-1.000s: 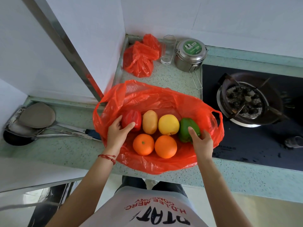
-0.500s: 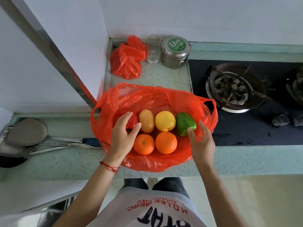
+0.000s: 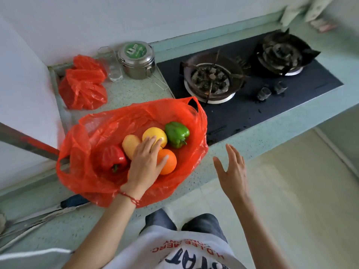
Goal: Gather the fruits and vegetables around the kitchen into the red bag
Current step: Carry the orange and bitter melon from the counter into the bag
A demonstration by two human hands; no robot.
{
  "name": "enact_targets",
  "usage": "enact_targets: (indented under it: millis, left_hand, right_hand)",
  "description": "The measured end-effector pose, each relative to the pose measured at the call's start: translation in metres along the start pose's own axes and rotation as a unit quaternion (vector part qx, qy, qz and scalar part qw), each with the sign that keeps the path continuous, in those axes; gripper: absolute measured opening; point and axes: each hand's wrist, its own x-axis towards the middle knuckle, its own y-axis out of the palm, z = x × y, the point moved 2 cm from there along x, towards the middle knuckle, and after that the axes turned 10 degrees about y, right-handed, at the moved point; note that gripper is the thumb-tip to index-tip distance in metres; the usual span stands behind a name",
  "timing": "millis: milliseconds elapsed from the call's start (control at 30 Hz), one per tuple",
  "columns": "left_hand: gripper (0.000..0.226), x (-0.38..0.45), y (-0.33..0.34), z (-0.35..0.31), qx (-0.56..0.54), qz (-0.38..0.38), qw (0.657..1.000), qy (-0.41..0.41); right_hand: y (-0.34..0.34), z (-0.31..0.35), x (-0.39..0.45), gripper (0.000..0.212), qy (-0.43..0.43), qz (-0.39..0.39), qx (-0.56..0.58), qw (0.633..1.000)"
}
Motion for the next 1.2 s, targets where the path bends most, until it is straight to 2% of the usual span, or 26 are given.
enact_targets:
  millis: [333,600,900,1100,1200]
  left_hand:
    - [0.056,0.033,0.037,-0.090,0.028,0.049,0.990,0.130]
    - [0.056,0.037,0.084,-0.192,0.033,0.101,0.965,0.240]
    - [0.060,0.026,0.129,-0.308,0.021,0.157,0.909,0.385]
    - [0.059,0.029,0.151,-0.351,0.018,0.191,0.864,0.466]
    - [0.060,0.032,0.158,-0.367,0.020,0.202,0.842,0.499]
  right_hand:
    - [-0.062,-0.087,-0.038,0.057,0.114,-0.073,-0.012,0.991]
    - [-0.115,-0.176,-0.094,0.057,0.213,-0.135,-0.014,0.967]
    - [-0.154,-0.254,-0.171,0.055,0.346,-0.215,-0.021,0.913]
    - [-0.160,-0.270,-0.200,0.066,0.424,-0.254,-0.014,0.869]
    - [-0.160,-0.272,-0.205,0.061,0.447,-0.268,-0.011,0.853]
